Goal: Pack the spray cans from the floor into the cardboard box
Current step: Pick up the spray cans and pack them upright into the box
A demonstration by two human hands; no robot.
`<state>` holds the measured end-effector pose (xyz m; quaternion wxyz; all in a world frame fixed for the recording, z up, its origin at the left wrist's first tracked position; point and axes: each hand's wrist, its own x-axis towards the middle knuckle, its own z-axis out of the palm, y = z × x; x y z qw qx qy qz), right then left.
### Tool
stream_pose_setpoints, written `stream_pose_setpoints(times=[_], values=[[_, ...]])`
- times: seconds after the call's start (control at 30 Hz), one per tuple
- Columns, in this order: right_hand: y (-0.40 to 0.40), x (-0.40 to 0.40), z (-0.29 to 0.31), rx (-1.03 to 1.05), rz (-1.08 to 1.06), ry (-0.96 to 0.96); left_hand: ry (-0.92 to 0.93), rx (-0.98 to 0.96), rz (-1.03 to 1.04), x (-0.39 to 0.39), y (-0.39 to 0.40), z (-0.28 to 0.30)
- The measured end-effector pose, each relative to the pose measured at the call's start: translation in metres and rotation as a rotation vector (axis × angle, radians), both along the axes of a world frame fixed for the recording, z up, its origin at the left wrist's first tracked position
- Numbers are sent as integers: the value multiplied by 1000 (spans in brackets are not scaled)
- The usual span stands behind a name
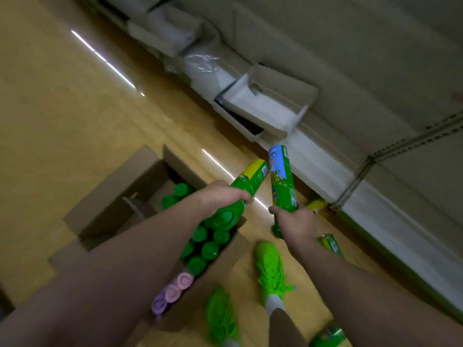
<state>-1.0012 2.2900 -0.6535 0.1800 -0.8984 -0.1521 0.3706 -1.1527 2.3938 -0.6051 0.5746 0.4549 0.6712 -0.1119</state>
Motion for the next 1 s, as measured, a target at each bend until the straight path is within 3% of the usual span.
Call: stream_pose_setpoints(times=[0.2,0.47,0.73,1.0], values=[[47,-87,33,-2,385,-4,134,56,102,-130,17,44],[128,-171,37,25,988,-113,322,79,110,-249,14,32],[195,-224,-31,102,1554,-358,377,113,65,-262,18,-43],[223,-245,-117,109,1793,-404,456,268,-42,-241,5,-139]])
